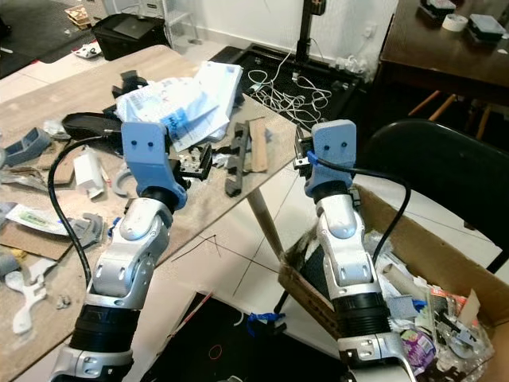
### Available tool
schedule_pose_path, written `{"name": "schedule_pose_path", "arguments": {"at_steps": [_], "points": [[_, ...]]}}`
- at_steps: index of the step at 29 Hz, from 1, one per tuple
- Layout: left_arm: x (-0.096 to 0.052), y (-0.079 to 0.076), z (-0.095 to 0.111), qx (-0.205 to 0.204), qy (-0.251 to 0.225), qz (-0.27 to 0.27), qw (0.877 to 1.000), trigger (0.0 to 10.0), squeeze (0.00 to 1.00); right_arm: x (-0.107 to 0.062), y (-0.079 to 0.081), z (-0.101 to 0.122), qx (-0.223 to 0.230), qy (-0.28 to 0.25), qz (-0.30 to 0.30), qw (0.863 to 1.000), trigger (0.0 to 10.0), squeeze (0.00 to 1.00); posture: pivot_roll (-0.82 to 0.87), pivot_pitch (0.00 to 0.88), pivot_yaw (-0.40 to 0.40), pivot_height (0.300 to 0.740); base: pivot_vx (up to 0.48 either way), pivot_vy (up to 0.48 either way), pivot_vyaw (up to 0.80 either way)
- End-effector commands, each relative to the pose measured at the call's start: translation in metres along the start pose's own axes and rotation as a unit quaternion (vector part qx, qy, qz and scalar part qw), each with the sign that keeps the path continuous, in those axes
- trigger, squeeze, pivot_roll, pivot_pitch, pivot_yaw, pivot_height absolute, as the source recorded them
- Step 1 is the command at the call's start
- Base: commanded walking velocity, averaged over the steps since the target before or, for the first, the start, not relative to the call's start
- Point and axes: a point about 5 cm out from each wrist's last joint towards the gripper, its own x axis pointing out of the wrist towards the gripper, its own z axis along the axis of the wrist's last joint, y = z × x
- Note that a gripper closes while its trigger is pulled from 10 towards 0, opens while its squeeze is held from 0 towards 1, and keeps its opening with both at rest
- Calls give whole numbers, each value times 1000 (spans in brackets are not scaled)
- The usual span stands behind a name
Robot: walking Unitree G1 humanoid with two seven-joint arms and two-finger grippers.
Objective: Picking trash to rubbish bin
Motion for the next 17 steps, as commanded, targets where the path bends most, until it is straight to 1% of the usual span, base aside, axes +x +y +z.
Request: {"name": "schedule_pose_path", "arguments": {"at_steps": [1, 4, 7, 12, 13, 17], "points": [[-3, 0, -1, 0, 0, 1, 1000, 10000, 0, 0, 1, 0, -3, -4, 4, 1000, 10000, 0, -5, 109, -3, 740, 0, 0, 800], [-3, -1, -1, 1, 0, 0, 1000, 10000, 0, -1, 3, 0, 1, -7, 12, 1000, 10000, 0, -4, 104, -4, 740, 0, 0, 800], [-4, -3, -1, 0, 0, -2, 1000, 10000, 0, -1, 5, 1, 22, -5, 30, 999, 10000, 0, -4, 104, -4, 740, 0, 0, 800], [-4, -3, 0, 0, 0, -3, 1000, 10000, 0, -2, 4, 0, 17, 1, 19, 1000, 10000, 0, -4, 106, -1, 740, 0, 0, 800], [-3, -4, 0, 0, 0, -5, 1000, 10000, 0, -4, 3, -3, 16, 22, 14, 1000, 10000, 0, -4, 106, -1, 740, 0, 0, 800], [-4, -5, 1, 2, 1, -8, 1000, 10000, 0, -6, 2, -5, 22, 35, 16, 999, 10000, 0, 0, 110, 1, 740, 0, 0, 800]]}}
